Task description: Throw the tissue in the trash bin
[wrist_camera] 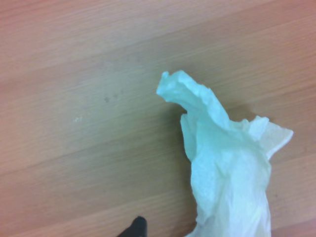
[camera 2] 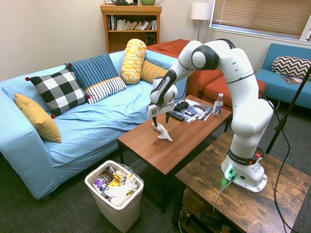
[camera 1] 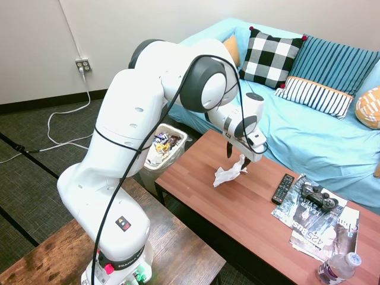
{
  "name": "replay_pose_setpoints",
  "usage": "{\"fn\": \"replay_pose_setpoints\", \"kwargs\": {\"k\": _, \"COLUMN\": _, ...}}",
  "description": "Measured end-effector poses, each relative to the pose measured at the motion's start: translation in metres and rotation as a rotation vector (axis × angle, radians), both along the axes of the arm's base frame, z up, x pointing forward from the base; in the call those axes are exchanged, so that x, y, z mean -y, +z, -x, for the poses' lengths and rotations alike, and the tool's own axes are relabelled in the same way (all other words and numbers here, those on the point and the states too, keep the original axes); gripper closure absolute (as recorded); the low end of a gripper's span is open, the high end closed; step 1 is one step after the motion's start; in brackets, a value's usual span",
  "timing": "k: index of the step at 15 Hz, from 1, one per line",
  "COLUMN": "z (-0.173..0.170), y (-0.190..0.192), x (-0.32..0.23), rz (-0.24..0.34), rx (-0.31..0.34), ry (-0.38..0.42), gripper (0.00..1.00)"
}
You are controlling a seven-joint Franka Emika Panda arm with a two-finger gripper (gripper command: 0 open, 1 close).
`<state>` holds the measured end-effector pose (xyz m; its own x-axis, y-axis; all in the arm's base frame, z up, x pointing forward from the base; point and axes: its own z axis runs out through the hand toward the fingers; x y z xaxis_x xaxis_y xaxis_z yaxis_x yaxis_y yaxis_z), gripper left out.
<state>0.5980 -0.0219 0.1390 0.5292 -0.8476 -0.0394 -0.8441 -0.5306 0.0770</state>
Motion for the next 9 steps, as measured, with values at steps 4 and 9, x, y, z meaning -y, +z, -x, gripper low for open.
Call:
{"fn": "replay_pose_setpoints", "kwargs": {"k": 4, "z": -0.007, "y": -0.021, "x": 0.0, "rz": 0.013, "rx": -0.019, "ry": 0.0, "gripper": 0.0}}
{"fn": "replay_pose_setpoints", "kwargs": {"k": 9, "z": -0.009, "y": -0.042, "x": 0.003, "rz": 0.014, "rx": -0.038, "ry": -0.013, "gripper": 1.0}}
